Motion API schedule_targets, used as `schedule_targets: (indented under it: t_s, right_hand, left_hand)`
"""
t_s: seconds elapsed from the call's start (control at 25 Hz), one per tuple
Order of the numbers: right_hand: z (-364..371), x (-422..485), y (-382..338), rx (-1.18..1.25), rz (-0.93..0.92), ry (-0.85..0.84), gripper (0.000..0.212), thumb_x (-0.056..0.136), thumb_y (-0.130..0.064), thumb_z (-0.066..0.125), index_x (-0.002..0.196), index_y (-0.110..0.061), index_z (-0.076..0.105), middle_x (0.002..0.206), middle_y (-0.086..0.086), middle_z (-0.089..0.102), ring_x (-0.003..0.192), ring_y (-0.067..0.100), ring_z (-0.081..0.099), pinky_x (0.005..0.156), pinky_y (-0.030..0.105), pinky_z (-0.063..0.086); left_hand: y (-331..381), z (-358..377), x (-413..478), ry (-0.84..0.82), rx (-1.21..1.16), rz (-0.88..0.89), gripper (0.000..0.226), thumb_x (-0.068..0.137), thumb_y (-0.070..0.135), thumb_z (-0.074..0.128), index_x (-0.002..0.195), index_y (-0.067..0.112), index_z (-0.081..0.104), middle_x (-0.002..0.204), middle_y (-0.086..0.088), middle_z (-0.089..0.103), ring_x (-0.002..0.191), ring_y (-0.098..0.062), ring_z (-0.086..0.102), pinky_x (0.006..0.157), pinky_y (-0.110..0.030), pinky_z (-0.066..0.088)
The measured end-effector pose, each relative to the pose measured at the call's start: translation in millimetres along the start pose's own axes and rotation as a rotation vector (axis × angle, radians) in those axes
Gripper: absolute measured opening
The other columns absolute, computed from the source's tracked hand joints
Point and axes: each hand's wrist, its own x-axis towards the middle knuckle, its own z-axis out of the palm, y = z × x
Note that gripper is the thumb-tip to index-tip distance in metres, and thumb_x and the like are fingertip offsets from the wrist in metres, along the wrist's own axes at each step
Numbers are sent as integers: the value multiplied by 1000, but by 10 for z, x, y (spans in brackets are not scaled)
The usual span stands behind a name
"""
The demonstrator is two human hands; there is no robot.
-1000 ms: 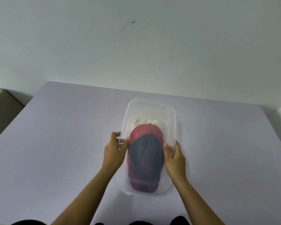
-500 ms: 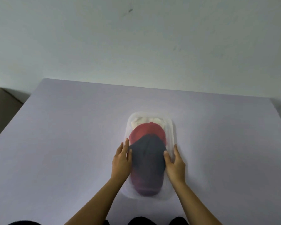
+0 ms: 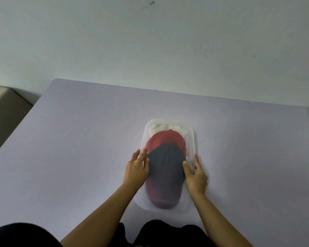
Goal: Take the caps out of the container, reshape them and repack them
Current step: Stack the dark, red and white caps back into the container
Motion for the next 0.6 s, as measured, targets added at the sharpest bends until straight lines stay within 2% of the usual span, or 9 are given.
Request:
schedule_targets:
  t_s: [0.12, 0.2, 0.28, 0.32, 0.36, 0.44, 0.48, 0.6]
  right_hand:
    - [-85, -36, 61, 73, 5, -63, 82, 83, -51, 60, 148, -28, 16, 152, 4, 31, 136, 27, 37, 109, 45, 36]
    - [-206, -124, 235, 63, 31, -117, 92, 76, -54, 65, 148, -28, 13, 152, -1, 29, 137, 25, 35, 109, 46, 36]
    - [-302, -362, 472, 72, 93, -227, 91, 76, -45, 71, 147, -24, 18, 138, -5, 38, 129, 24, 44, 104, 40, 42]
    - [-330, -492, 577, 104, 143, -304, 86, 76, -41, 72, 145, -23, 25, 131, -6, 44, 122, 24, 51, 97, 38, 47]
    - [-340, -603, 633, 162, 184, -364, 81, 73, -42, 74, 140, -22, 34, 127, -7, 51, 114, 24, 57, 89, 36, 52]
    - [-340, -619, 709, 261, 194, -381, 74, 62, -54, 77, 125, -24, 52, 115, -4, 63, 101, 21, 64, 73, 31, 57]
    - [-341, -557, 695, 281, 176, -371, 68, 63, -53, 76, 121, -24, 55, 113, -1, 65, 100, 20, 65, 71, 29, 57]
    - [-402, -133, 522, 293, 147, -352, 43, 83, -30, 68, 122, -17, 56, 115, 6, 66, 101, 22, 64, 80, 34, 58]
  left_hand:
    - [-119, -72, -125, -100, -110, 3, 65, 95, 48, 40, 150, 36, 6, 160, 1, 17, 143, -26, 27, 114, -45, 26]
    - [-284, -136, -307, -186, -274, -165, 81, 86, 60, 49, 147, 44, -2, 160, 3, 14, 139, -33, 33, 109, -52, 36]
    - [-409, -155, -590, -331, -617, -428, 82, 83, 54, 60, 148, 41, 11, 155, -6, 28, 127, -37, 47, 96, -50, 49]
    - [-439, -156, -718, -402, -749, -496, 81, 81, 49, 66, 146, 35, 21, 147, -11, 40, 118, -37, 54, 91, -48, 53]
    - [-450, -150, -796, -442, -809, -487, 82, 75, 46, 72, 143, 29, 31, 136, -14, 52, 108, -36, 61, 86, -46, 55]
    - [-465, -112, -769, -426, -855, -437, 81, 64, 41, 79, 134, 20, 44, 117, -17, 65, 94, -35, 68, 79, -43, 58]
    - [-411, -110, -712, -417, -877, -422, 73, 69, 36, 78, 132, 19, 46, 114, -17, 66, 93, -35, 69, 80, -44, 59]
    - [-179, -90, -317, -430, -886, -401, 57, 85, 22, 69, 136, 18, 43, 120, -17, 63, 95, -37, 68, 86, -50, 56]
